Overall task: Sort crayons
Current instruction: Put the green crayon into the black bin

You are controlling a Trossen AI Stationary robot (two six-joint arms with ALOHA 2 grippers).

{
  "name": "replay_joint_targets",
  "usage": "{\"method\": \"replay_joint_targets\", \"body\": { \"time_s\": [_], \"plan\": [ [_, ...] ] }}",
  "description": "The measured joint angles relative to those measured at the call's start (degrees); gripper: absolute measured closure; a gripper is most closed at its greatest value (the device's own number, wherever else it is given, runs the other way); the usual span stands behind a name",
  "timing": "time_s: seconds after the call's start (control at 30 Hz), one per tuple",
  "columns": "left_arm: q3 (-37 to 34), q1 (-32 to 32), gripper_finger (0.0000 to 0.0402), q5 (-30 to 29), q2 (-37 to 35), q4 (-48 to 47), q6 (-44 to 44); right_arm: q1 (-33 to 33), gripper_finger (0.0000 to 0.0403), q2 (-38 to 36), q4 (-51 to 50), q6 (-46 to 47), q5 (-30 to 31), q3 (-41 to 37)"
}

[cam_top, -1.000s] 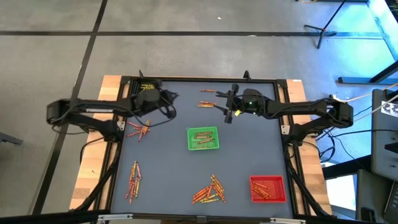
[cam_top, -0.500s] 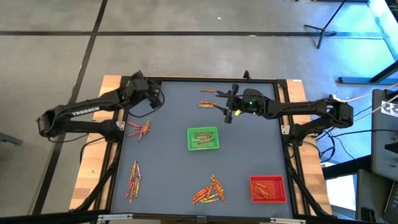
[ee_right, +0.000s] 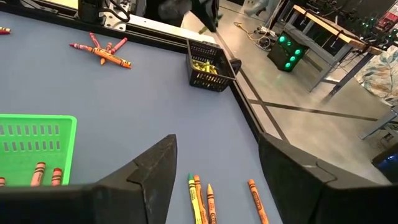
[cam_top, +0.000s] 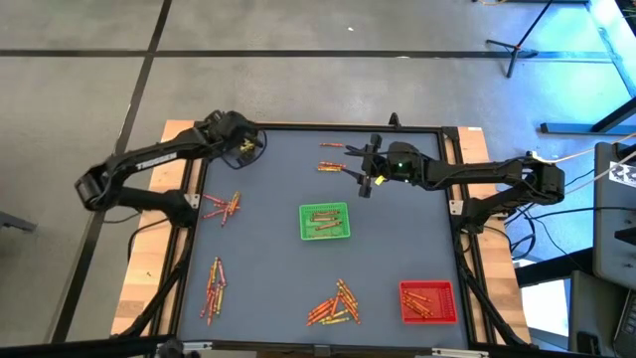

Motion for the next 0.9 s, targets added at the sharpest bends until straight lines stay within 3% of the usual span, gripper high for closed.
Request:
{"method": "replay_joint_targets", "body": {
  "time_s": [0.23, 0.6, 0.9],
  "plan": [
    [0.0, 4.74, 0.0388, 2.31, 6.67, 3.42, 4.66, 0.0, 0.0181, 0.0, -0.83, 0.0, 0.0, 0.0],
    [0.0, 9.06, 0.0386, 5.92, 10.47, 6.06, 6.0, 0.0, 0.0181, 0.0, -1.1, 0.0, 0.0, 0.0],
    [0.38, 9.23, 0.0305, 5.92, 10.37, 5.04, 4.41, 0.0, 0.0181, 0.0, -1.13, 0.0, 0.0, 0.0]
  ]
}}
